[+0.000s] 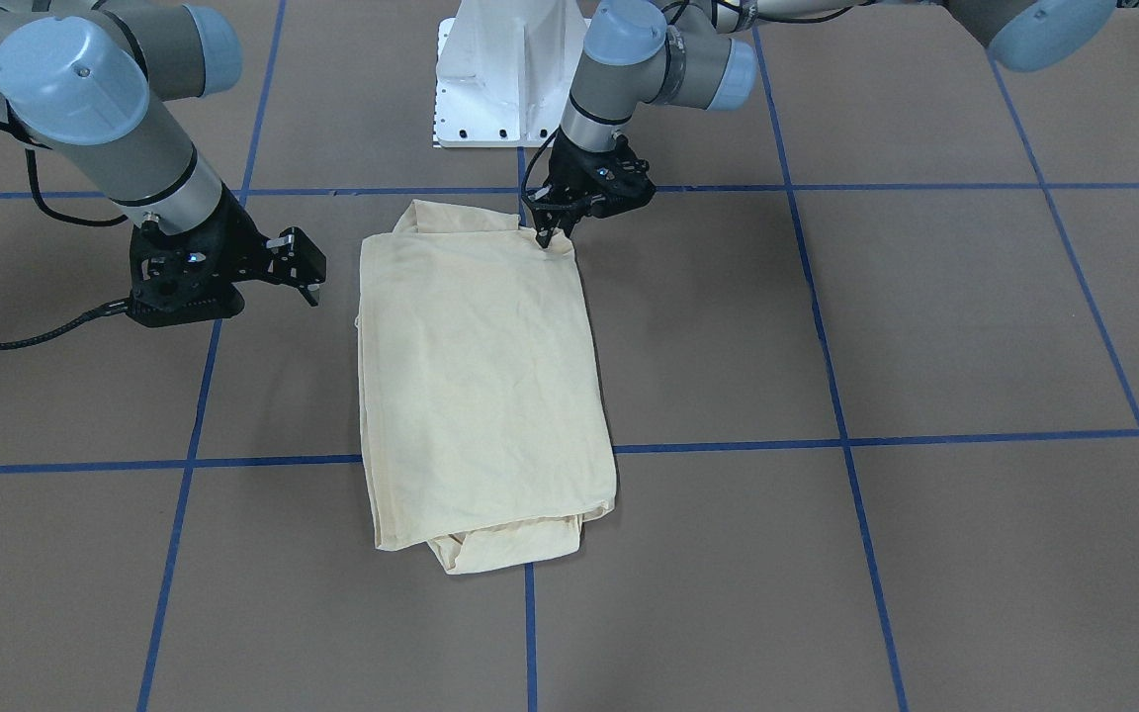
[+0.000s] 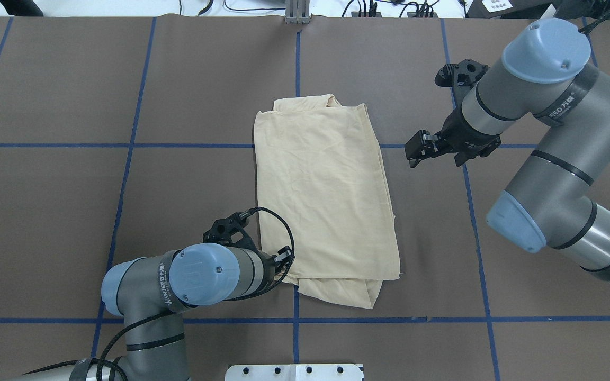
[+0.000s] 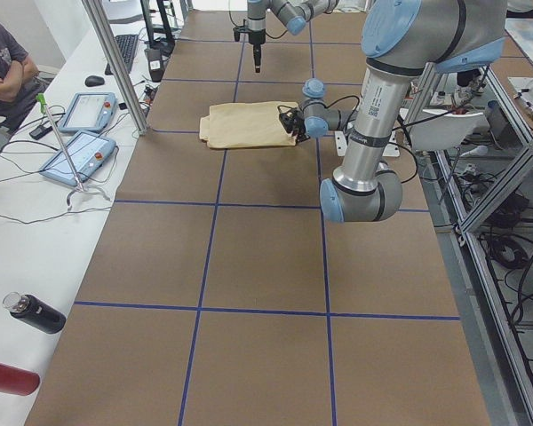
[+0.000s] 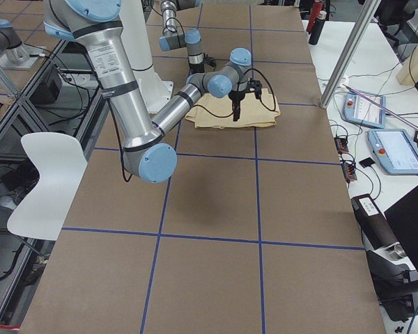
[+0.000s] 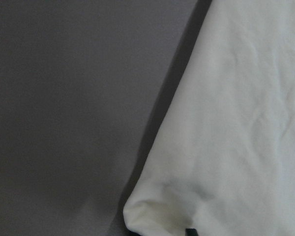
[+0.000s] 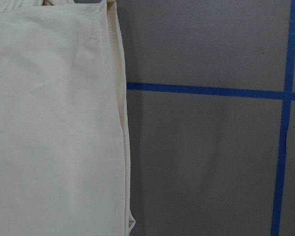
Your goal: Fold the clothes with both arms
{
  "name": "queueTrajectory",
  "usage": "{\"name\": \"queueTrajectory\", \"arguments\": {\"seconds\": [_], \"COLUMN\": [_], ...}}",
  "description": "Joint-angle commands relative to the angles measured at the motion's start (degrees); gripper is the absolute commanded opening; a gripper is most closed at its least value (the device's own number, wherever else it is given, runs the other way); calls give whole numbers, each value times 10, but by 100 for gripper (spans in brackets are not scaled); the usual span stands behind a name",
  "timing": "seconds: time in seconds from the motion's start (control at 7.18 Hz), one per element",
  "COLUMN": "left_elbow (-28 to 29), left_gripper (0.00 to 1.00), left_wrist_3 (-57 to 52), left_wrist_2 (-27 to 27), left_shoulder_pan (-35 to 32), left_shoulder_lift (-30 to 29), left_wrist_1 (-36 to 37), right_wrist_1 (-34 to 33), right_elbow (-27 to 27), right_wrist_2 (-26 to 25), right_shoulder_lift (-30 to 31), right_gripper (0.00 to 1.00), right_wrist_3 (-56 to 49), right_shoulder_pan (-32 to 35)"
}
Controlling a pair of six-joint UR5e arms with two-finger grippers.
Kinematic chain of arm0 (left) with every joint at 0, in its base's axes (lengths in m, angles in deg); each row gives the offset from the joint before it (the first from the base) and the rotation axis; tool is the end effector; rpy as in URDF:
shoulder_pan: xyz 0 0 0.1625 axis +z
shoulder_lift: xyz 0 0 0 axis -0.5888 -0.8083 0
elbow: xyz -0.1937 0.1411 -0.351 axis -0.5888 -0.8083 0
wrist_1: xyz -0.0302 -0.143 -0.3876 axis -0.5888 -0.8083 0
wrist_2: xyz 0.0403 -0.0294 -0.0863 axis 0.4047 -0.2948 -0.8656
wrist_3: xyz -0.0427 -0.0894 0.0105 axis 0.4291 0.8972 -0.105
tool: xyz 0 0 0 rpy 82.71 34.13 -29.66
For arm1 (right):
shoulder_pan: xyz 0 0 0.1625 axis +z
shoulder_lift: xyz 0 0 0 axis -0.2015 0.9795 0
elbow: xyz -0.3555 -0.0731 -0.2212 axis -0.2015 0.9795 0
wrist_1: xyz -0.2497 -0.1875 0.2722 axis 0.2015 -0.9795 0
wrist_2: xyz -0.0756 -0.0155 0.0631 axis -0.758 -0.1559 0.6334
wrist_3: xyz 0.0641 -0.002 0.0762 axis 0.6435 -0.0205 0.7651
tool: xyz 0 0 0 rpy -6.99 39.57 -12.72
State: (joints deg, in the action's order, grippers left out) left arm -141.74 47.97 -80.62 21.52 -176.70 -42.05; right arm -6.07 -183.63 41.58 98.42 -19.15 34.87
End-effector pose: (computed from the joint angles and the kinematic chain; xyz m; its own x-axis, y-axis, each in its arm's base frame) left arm 0.6032 -0.2895 0.2387 0.3649 -0.4781 -0.7989 0.3732 0.8612 -0.3449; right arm -0.3492 -0.4827 0.2955 0.6435 -0.0706 0.7622 0.0339 0.9974 0.0638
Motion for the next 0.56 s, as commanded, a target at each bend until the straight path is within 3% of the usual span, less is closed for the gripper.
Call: {"name": "queueTrajectory", "arguments": {"seconds": [0.0, 0.14, 0.28, 0.42], "left_elbow": [0, 0, -1, -5], "left_gripper": [36, 31, 9, 0], "left_wrist_3": [0, 0, 1, 2], "left_wrist_2": [0, 0, 0, -1], "left_shoulder_pan": [1, 1, 1, 1], "left_shoulder_lift": [0, 0, -1, -3], "left_wrist_1": [-1, 0, 0, 17], "right_wrist_1": [0, 0, 0, 0], "right_elbow": [0, 1, 1, 1], "right_wrist_2": [0, 0, 0, 0], "right_shoulder_lift": [1, 1, 1, 1], "right_gripper": [100, 100, 100, 100], "right_wrist_3": [-2, -2, -2, 1], "right_shoulder_pan": [0, 0, 0, 0]}}
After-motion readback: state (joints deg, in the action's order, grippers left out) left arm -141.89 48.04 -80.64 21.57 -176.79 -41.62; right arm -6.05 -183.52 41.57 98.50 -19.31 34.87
